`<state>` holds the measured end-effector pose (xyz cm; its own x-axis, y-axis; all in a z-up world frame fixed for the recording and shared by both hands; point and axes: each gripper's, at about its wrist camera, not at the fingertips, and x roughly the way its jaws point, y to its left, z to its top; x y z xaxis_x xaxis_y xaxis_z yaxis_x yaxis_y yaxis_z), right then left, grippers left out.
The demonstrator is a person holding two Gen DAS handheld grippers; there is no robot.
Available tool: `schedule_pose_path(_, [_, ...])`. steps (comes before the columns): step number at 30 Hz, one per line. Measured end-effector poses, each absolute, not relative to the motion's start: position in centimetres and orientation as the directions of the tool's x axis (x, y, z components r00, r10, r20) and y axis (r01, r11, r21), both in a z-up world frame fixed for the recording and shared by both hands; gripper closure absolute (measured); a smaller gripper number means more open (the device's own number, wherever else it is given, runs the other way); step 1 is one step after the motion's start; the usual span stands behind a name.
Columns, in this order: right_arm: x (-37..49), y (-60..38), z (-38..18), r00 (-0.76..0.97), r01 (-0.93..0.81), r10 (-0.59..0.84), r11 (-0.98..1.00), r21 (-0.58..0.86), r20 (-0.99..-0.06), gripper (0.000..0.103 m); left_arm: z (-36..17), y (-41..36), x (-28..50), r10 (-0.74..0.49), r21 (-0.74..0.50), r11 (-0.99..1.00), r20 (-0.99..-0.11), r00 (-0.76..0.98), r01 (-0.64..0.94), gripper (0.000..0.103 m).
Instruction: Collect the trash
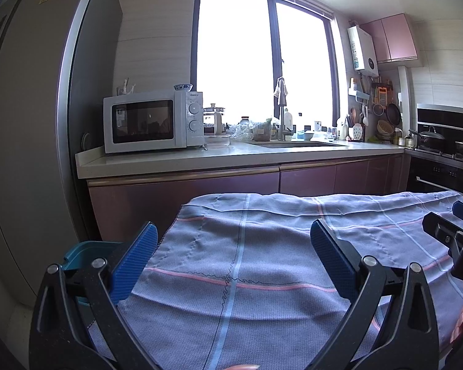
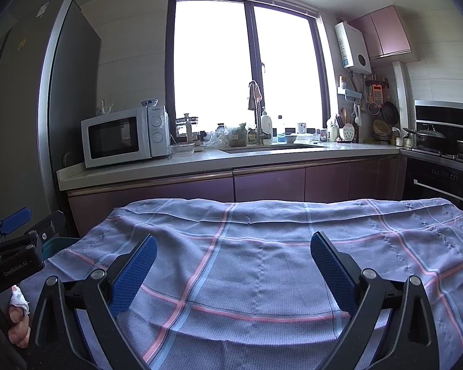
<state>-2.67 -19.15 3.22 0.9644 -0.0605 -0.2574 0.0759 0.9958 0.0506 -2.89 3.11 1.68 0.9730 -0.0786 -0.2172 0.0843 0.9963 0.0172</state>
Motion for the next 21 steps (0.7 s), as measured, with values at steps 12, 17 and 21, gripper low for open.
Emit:
schedule_pose_path(12, [-2.7,-19.14,3.19,0.965,0.077,-0.061,0.996,0.053,-0.257,0.007,1.71,3.08,-2.78,-0.08,0.02,0.996,-0.22,0.972,0.087,0.006])
schedule_pose_path(17, [-2.61,-19.24,3.13,0.964,0.077,-0.06,0.995,0.056,-0.258,0.007,1.73,3.01,-2.78,-0.08,0.021,0.996,-0.221,0.972,0.087,0.005])
schedule_pose_path(21, [-2.58,-19.27,3.12,0.964,0.076,-0.059,0.996,0.056,-0.259,0.007,1.71,2.99,-2.77,-0.079,0.023,0.996,-0.219,0.972,0.087,0.005])
